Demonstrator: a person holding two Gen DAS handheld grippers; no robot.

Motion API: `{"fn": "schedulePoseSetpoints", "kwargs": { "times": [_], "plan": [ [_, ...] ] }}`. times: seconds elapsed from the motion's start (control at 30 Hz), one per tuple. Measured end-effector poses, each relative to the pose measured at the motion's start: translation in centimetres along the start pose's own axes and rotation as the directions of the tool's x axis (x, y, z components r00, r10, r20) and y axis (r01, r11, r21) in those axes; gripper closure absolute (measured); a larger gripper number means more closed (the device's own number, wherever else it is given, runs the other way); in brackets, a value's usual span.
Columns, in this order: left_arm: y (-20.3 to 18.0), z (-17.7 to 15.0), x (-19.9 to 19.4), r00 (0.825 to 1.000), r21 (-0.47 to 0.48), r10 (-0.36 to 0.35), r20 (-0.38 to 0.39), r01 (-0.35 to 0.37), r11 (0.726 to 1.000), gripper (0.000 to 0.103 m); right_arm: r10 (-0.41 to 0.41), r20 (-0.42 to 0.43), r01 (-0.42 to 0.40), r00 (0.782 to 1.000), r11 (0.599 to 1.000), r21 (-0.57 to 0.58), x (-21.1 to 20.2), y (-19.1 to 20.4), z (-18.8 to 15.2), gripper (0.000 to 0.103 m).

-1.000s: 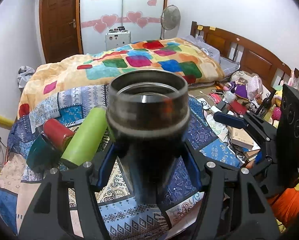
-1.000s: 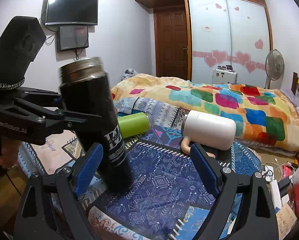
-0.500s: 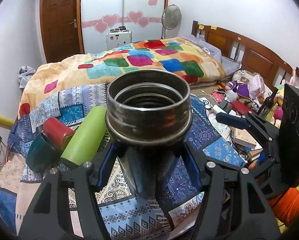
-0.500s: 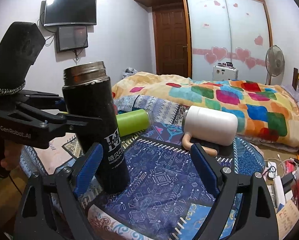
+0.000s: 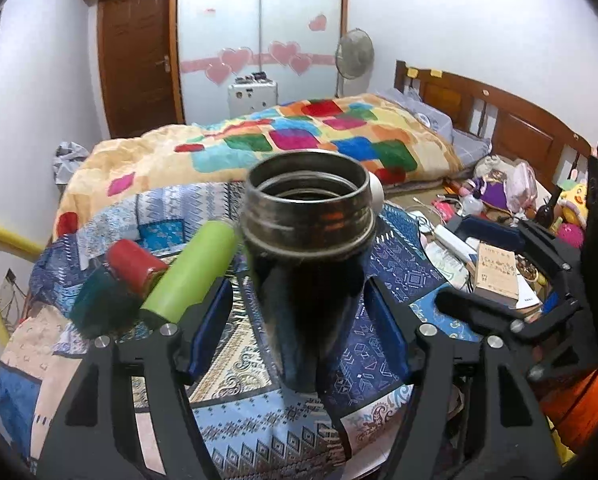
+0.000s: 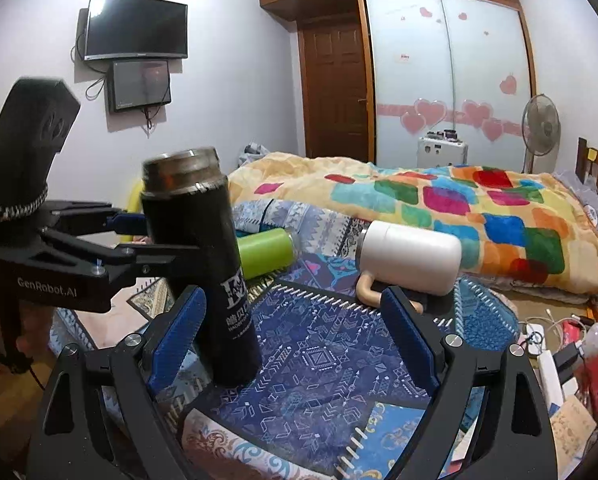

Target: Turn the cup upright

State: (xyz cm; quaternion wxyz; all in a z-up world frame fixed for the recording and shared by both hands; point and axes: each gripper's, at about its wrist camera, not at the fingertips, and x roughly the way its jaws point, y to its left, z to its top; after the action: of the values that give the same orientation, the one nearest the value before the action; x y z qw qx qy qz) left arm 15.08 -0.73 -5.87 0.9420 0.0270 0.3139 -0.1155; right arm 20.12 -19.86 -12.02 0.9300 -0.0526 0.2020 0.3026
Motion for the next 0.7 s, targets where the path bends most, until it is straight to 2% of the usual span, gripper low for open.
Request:
{"fn": "schedulePoseSetpoints", "kwargs": {
  "times": [0.13,0.27,0.4,0.53,0.7],
  "plan": [
    [0.1,-0.5,-3.0,0.997,-0.021,0.029,0.068,-0.028,0.999,0.035,-0.01,0.04,0.01,0.999,1.0,0.002,-2.0,0.9,0.9,0.015],
    [-0.4,-1.0,-6.8,0.982,-0.026,0.071,0.174,-0.068,0.997,0.034,-0.027,0.106,0.026,0.994,1.0,0.007,-4.9,2.3,1.8,0.015],
    [-1.3,-1.9,-10.8,0.95,-0.04,0.112,0.292,-0.105,0.994,0.028,-0.036,0.162,0.032,0.986,0.999,0.026,-7.0,3.4,2.4,0.015],
    [-2.0,-2.8,-13.6,0.914,-0.056,0.146,0.377,-0.135,0.989,0.024,-0.053,0.213,0.045,0.976,0.998,0.043,-9.2,4.9,2.4,0.015],
    [-2.7,-3.6,-15.7,0.879,-0.08,0.179,0.442,-0.161,0.984,0.017,-0.077,0.265,0.062,0.961,0.996,0.066,-11.2,6.0,2.2,0.015]
  ]
}}
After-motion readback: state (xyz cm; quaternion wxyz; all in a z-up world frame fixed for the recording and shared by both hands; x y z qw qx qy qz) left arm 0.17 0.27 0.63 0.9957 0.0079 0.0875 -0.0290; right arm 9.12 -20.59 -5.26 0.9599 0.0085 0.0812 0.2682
